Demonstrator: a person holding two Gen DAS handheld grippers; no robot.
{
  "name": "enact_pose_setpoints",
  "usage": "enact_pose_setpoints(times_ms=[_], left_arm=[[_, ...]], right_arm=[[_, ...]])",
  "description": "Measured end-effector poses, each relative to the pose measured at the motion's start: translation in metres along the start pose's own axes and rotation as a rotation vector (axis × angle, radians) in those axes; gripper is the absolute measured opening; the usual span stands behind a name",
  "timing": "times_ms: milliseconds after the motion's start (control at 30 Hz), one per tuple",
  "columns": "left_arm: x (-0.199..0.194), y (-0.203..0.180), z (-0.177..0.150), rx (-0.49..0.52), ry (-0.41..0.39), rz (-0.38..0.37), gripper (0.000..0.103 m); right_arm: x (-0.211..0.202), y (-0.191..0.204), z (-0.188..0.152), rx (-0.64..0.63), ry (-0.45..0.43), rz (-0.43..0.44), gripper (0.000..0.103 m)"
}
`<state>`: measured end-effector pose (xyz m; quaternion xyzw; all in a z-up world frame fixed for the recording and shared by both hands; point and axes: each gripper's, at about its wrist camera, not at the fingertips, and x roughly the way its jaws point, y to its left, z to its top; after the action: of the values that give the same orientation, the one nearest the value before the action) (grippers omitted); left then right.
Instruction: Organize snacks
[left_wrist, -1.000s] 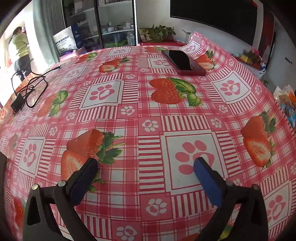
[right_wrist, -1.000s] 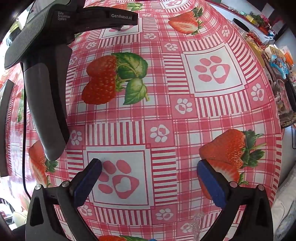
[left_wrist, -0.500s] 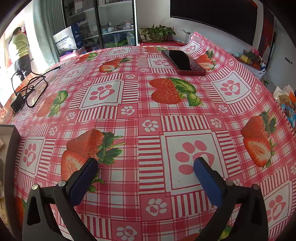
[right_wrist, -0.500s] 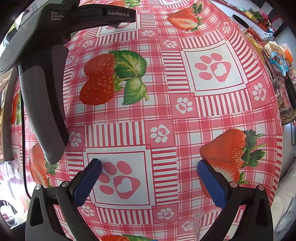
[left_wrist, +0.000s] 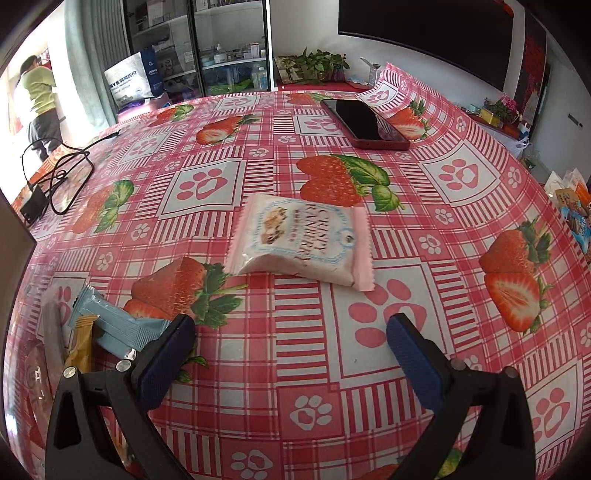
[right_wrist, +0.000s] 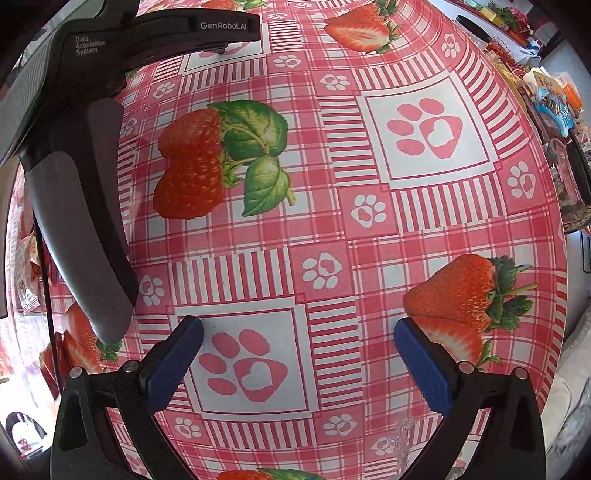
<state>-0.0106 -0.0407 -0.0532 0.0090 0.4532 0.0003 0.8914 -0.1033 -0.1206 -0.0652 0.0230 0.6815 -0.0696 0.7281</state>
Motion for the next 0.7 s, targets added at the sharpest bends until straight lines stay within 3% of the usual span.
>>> enact_pose_setpoints(times_ms=[300, 433, 467, 700], left_arm=[[0.005, -0.002, 0.002, -0.003, -0.001, 0.001, 0.103], [0.005, -0.002, 0.002, -0.003, -0.002, 0.001, 0.103], [0.005, -0.002, 0.001, -0.003, -0.002, 0.001, 0.103], [0.006, -0.002, 0.002, -0.003, -0.003, 0.0, 0.103]], right_arm=[[0.003, -0.003, 0.025, 0.001, -0.015, 0.001, 0.103], [0.001, 0.002, 0.016, -0.004, -0.021, 0.0, 0.103], [0.002, -0.001, 0.001, -0.005, -0.028, 0.0, 0.103], [0.004, -0.002, 0.003, -0.005, -0.019, -0.001, 0.103]])
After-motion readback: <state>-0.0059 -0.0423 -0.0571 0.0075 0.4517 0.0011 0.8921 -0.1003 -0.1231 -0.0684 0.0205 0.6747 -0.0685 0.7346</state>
